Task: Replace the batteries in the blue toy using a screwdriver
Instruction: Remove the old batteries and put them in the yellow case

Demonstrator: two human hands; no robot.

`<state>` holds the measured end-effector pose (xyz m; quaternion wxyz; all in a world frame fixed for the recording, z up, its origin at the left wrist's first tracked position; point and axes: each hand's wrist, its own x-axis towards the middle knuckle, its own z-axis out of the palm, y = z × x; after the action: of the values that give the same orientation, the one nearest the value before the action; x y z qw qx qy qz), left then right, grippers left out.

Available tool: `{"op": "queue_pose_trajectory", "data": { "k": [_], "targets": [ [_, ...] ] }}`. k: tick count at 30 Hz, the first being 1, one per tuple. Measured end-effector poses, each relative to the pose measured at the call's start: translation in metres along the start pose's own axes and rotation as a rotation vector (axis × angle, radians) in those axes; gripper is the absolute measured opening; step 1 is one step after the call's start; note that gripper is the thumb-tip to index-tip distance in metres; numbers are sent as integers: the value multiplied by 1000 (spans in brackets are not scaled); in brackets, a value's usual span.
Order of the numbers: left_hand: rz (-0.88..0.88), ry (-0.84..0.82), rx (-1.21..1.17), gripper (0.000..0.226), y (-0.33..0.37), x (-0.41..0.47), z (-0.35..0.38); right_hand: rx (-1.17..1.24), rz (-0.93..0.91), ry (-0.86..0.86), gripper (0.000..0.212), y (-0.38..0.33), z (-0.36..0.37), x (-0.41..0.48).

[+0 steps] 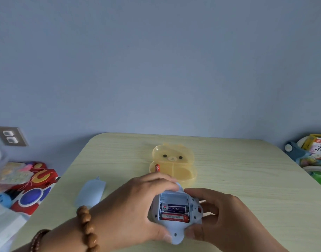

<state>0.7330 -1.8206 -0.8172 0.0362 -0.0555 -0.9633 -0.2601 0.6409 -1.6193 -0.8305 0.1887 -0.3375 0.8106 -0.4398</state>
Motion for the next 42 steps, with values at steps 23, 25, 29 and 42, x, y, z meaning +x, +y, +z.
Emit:
{"op": "queue_pose_trajectory", "data": {
  "k": [23,25,29,42],
  "targets": [
    [131,103,-172,71,-3,2,14,-375,219,102,52,-45,31,17],
    [131,105,-179,70,-3,2,14,-380,223,84,52,-47,29,17],
    [131,94,-194,70,-4,3,13,-368,251,66,54,-52,27,18],
    [51,99,-263,74,-15,4,14,-689,-113,254,48,-36,27,9]
  ]
}}
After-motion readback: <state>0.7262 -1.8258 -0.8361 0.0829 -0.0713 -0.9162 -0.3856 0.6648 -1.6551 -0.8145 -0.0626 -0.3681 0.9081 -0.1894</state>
